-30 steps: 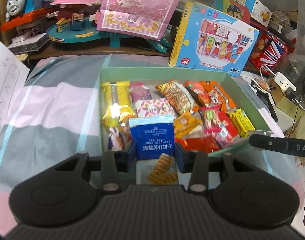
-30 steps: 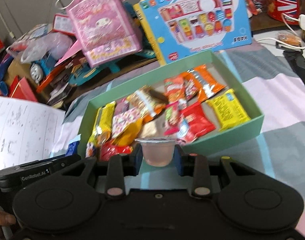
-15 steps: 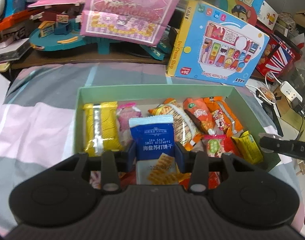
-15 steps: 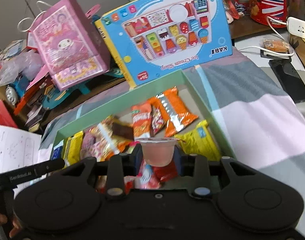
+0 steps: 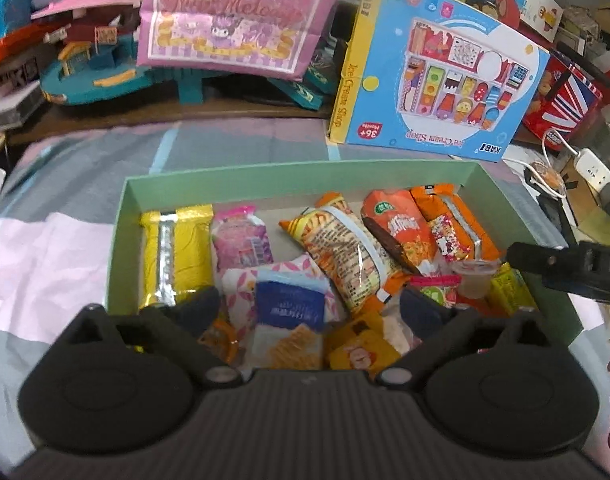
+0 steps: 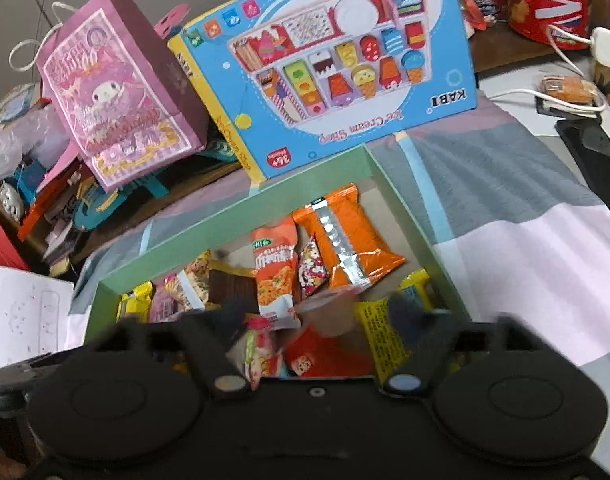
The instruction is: Organize snacks
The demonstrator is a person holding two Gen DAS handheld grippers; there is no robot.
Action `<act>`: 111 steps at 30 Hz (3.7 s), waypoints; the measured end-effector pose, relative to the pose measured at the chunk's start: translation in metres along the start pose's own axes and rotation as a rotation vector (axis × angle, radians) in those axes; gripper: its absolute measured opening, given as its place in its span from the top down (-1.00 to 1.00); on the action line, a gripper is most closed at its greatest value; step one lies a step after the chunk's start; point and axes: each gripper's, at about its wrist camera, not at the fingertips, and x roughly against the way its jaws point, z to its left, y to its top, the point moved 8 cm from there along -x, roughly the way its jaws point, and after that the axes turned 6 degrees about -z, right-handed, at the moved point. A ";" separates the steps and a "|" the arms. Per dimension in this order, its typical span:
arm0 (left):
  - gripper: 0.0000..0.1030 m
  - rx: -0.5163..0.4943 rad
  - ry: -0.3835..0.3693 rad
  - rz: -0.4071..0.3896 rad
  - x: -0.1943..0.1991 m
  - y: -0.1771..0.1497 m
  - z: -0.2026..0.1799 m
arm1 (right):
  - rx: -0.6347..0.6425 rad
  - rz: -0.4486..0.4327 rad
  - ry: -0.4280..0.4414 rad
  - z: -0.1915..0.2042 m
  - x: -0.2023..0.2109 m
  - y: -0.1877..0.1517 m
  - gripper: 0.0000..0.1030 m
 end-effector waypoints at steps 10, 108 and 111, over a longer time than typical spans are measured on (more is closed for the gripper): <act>-1.00 -0.004 -0.005 -0.006 0.026 -0.002 -0.005 | 0.031 -0.022 0.003 0.012 0.025 -0.002 -1.00; -1.00 0.051 0.181 0.073 0.100 -0.110 0.045 | 0.204 0.131 -0.151 0.015 0.096 -0.119 -1.00; -1.00 0.046 0.180 0.069 0.101 -0.108 0.043 | 0.202 0.125 -0.157 0.015 0.097 -0.117 -1.00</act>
